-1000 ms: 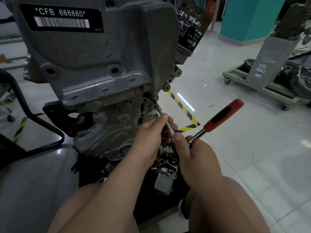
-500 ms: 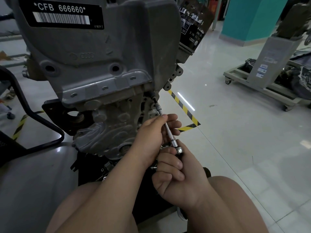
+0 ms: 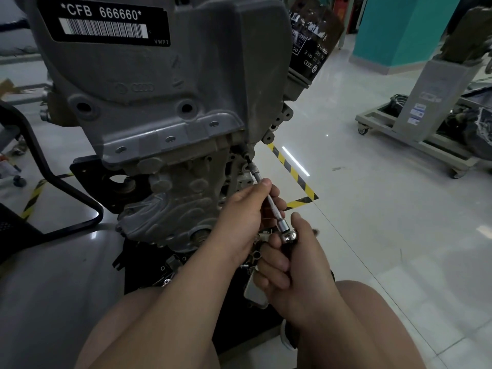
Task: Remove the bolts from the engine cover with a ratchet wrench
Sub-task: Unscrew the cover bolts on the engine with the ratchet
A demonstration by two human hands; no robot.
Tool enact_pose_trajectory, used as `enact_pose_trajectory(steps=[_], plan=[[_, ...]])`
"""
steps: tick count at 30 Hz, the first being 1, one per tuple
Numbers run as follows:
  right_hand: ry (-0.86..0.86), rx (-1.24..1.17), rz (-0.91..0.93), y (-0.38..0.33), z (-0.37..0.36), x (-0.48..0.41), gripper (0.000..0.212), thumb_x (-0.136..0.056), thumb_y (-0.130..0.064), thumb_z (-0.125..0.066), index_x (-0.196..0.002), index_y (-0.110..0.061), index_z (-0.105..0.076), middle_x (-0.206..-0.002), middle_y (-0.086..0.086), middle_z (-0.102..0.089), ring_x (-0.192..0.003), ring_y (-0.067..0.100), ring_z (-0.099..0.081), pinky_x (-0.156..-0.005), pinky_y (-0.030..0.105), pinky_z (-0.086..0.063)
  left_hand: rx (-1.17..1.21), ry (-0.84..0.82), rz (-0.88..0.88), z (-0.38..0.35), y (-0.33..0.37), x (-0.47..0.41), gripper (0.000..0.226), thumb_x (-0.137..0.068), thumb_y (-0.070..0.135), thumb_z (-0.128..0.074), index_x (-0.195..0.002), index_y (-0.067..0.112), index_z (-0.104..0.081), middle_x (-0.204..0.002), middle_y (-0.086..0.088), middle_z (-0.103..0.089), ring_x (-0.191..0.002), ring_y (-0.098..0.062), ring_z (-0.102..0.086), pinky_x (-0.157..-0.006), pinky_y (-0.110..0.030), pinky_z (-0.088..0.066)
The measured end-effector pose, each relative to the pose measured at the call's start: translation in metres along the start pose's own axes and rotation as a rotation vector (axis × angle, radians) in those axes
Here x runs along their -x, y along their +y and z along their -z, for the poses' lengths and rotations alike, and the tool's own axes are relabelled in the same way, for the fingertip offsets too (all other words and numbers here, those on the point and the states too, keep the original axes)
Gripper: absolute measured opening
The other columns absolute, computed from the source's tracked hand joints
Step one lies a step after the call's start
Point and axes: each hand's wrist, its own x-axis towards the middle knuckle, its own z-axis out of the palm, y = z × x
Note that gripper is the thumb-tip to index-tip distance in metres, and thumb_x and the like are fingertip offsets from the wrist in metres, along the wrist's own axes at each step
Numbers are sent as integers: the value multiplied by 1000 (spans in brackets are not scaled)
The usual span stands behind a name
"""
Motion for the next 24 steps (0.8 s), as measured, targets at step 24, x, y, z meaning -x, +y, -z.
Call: enact_pose_trajectory(steps=[24], plan=[[21,97,13,-13,10,-5,66,-94,-62,-36,-47,-17,-48,-39,-2,-26,-29,12,-21,-37,25,-31,-15,-36,-13,2,-3,-4,37,-102,26,-41,-82,18,-71,-73,0,-72,-59,-11,-63,-61,-27,-46]])
